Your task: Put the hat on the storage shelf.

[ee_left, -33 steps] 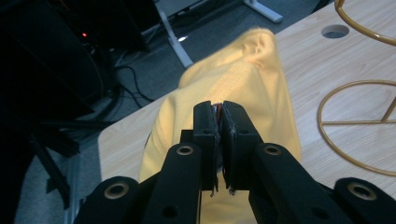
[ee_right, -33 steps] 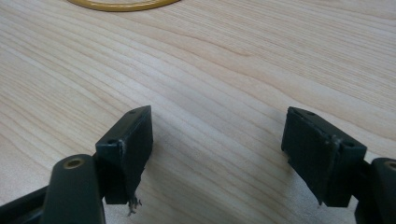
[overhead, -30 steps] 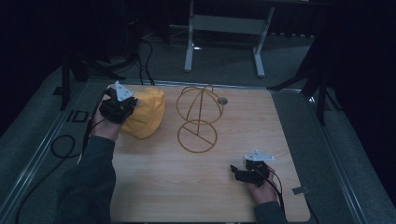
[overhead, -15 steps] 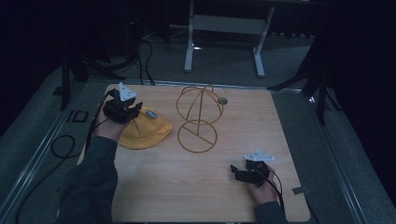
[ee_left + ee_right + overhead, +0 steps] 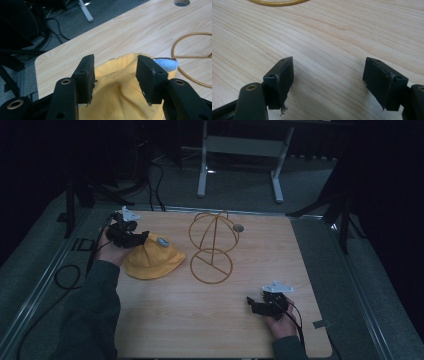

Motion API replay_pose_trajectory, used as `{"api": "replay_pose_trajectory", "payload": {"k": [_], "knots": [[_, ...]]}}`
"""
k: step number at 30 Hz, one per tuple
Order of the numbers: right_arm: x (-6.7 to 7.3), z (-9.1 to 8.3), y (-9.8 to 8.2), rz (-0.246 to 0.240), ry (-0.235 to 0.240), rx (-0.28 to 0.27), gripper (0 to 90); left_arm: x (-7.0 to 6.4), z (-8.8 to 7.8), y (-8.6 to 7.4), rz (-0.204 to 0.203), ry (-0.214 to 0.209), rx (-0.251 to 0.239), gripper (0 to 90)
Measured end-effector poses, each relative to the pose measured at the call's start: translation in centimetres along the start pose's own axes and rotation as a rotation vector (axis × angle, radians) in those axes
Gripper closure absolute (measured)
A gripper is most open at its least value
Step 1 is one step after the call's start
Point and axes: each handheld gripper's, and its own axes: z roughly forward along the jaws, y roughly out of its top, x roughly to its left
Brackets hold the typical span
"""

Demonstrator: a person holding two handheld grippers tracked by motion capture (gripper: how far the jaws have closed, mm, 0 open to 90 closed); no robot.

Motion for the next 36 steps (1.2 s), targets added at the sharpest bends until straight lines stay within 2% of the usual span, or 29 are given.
{"api": "replay_pose_trajectory", "payload": {"k": [1,2,4,9,17,23,29,31,36], "knots": [[0.0,0.0,0.0,0.0,0.0,0.0,24.7,0.0,0.0,0.0,0.0,0.0,0.0,47.7],[0.0,0.0,0.0,0.0,0.0,0.0,24.7,0.1,0.4,0.0,-0.002,-0.017,0.008,47.7],[0.0,0.0,0.0,0.0,0.0,0.0,24.7,0.3,0.7,-0.1,-0.006,-0.044,0.014,42.2],[0.0,0.0,0.0,0.001,0.0,0.0,24.7,0.4,1.6,0.2,0.029,-0.065,0.06,38.1],[0.0,0.0,0.0,0.001,0.0,0.0,24.7,1.1,2.7,0.1,0.033,-0.115,0.108,38.3],[0.0,0.0,0.0,0.001,0.0,0.001,24.7,1.0,3.3,-0.1,0.068,-0.142,0.149,36.0],[0.0,0.0,0.0,0.001,0.0,0.0,24.7,0.8,3.8,-0.3,0.122,-0.115,0.191,37.8],[0.0,0.0,0.0,0.001,0.0,0.001,24.7,0.8,3.8,-0.3,0.142,-0.098,0.203,41.7],[0.0,0.0,0.0,0.001,0.0,0.0,24.7,0.7,3.7,-0.3,0.181,-0.055,0.23,58.1]]}}
